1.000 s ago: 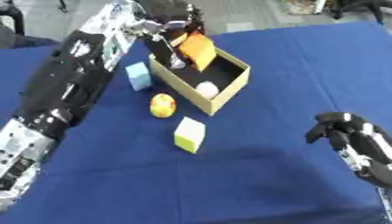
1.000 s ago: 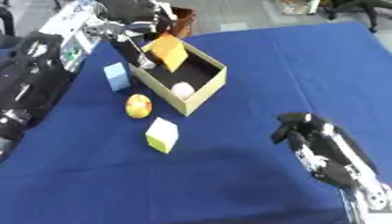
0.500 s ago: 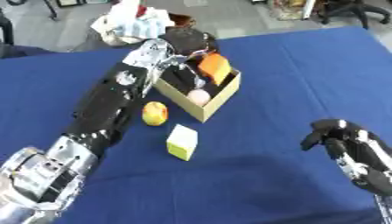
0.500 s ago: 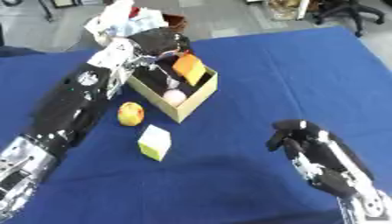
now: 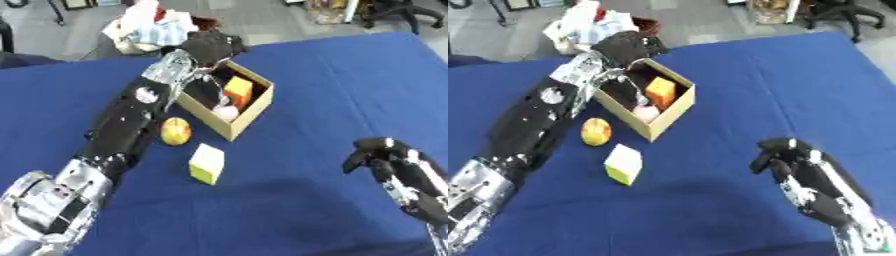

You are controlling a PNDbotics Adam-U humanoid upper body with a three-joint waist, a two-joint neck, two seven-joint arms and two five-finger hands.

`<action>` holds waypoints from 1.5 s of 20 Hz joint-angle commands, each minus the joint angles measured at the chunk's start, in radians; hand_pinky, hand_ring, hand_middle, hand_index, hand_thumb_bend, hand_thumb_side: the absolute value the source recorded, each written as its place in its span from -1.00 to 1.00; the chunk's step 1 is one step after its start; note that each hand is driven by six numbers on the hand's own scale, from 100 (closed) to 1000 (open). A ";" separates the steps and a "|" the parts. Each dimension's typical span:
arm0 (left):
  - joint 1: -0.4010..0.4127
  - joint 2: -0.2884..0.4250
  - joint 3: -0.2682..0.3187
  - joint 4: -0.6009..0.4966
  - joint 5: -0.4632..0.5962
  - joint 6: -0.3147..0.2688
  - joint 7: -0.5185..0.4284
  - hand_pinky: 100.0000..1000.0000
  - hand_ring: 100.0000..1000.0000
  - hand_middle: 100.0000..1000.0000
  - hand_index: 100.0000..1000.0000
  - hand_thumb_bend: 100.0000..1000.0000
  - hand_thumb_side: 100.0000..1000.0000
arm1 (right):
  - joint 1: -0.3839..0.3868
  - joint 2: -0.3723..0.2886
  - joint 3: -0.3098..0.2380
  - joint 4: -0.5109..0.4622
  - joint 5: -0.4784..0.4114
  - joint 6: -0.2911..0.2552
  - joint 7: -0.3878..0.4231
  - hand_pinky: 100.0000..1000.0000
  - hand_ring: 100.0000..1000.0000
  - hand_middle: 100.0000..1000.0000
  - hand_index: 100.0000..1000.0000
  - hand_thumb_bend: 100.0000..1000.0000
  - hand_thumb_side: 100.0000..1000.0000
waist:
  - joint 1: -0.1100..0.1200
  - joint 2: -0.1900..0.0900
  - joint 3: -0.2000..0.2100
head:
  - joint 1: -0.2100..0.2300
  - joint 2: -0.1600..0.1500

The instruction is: Pick up objects on the table and place them in the box.

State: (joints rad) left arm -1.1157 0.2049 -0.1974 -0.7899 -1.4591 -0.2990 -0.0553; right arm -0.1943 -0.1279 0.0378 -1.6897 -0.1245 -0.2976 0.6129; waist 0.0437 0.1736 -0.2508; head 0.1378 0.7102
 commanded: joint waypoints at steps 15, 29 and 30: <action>0.158 0.446 -0.272 -0.592 0.880 -0.046 -0.531 0.59 0.37 0.36 0.72 -0.56 -0.32 | -0.008 -0.028 -0.024 -0.013 0.016 -0.006 -0.026 0.08 0.14 0.00 0.48 -1.00 -0.20 | 0.014 -0.019 0.041 | -0.064 -0.009; 0.226 0.397 -0.375 -0.598 0.815 -0.038 -0.673 0.66 0.50 0.55 0.83 -0.32 0.18 | -0.009 -0.026 -0.023 -0.012 0.016 -0.007 -0.026 0.08 0.14 0.00 0.48 -1.00 -0.20 | 0.011 -0.022 0.044 | -0.055 -0.006; 0.230 0.394 -0.375 -0.592 0.805 -0.044 -0.672 0.67 0.51 0.57 0.84 -0.29 0.26 | -0.009 -0.026 -0.023 -0.012 0.016 -0.007 -0.026 0.08 0.14 0.00 0.48 -1.00 -0.20 | 0.011 -0.022 0.044 | -0.054 -0.006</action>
State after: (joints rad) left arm -0.8716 0.5873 -0.5777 -1.3808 -0.6386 -0.3340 -0.7247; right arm -0.1935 -0.1381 0.0191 -1.6894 -0.1080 -0.3035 0.5895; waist 0.0480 0.1727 -0.2081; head 0.0806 0.7103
